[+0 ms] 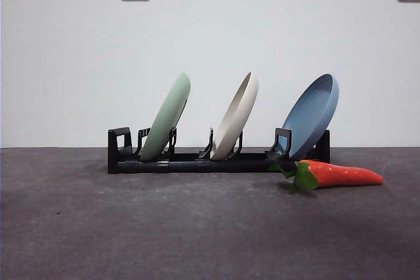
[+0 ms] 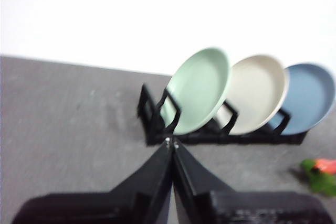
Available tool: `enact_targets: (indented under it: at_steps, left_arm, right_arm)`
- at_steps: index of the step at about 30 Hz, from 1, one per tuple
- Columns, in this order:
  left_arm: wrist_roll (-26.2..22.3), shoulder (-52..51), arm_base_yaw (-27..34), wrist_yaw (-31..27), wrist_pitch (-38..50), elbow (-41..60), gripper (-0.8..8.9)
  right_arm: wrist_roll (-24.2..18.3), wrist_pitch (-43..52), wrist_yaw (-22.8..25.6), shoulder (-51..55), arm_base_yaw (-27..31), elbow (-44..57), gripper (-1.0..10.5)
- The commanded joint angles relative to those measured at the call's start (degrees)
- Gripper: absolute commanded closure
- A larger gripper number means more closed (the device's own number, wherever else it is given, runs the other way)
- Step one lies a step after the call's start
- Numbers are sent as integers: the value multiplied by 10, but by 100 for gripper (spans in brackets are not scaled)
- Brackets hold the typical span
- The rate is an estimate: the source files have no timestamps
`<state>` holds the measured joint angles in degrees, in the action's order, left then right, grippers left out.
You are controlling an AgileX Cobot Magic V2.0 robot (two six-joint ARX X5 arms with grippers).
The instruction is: Take the green plate from the plate rack,put the plate on the table,take the carrot from the table,put the carrot in the plate
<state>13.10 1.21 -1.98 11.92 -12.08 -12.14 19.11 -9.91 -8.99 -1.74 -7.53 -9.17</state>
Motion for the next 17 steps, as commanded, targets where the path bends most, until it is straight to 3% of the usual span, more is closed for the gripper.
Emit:
enact_targets:
  at_steps: [1, 4, 11, 17]
  left_arm:
    - [9, 15, 2, 9, -23, -35, 821]
    - [8, 42, 2, 37, -57, -80, 821]
    - [0, 131, 2, 125, -111, -185, 821]
    - [-62, 209, 2, 203, -180, -262, 821]
  right_arm:
    - [14, -10, -1, -20, -1, -41, 959]
    - [5, -54, -4, -55, -1, -103, 958]
    - [-118, -203, -75, -175, -1, -261, 958]
    - [-211, -343, -110, -276, -1, -376, 958]
